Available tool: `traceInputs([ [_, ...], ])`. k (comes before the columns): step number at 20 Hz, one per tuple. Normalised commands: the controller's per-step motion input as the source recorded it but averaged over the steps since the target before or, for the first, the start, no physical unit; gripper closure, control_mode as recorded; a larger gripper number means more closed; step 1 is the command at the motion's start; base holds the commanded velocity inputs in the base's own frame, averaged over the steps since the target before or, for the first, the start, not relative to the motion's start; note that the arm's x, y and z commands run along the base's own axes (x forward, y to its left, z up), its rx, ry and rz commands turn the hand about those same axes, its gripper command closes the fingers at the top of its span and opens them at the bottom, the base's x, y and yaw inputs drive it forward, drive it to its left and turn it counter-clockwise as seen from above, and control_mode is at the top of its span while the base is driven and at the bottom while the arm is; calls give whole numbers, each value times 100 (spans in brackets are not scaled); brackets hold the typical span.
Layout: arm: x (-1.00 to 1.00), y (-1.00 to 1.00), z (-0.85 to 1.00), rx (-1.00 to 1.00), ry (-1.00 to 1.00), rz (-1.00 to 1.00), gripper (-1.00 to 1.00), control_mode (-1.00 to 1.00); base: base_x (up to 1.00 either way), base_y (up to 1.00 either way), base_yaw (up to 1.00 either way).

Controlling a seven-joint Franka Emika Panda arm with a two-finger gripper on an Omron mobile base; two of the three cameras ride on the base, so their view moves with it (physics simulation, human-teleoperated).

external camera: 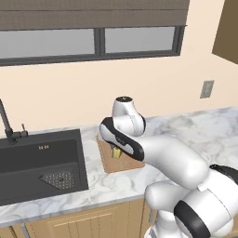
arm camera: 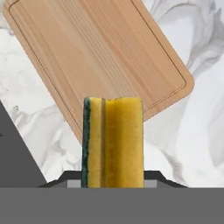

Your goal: Pick up the sponge from the counter and clean the cutting board by briefly scrubbing or pressing down on the cutting board. Once finished, release the sponge.

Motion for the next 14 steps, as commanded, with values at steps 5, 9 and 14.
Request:
traceInputs([
  [5, 7, 1, 0, 0, 0, 0, 100, -100, 28, 4, 0],
  [9, 47, 1, -6, 2, 8, 0, 100, -100, 0, 0, 0],
  [14, 50, -8, -26, 2, 17, -10, 100, -100, 0, 0, 0],
])
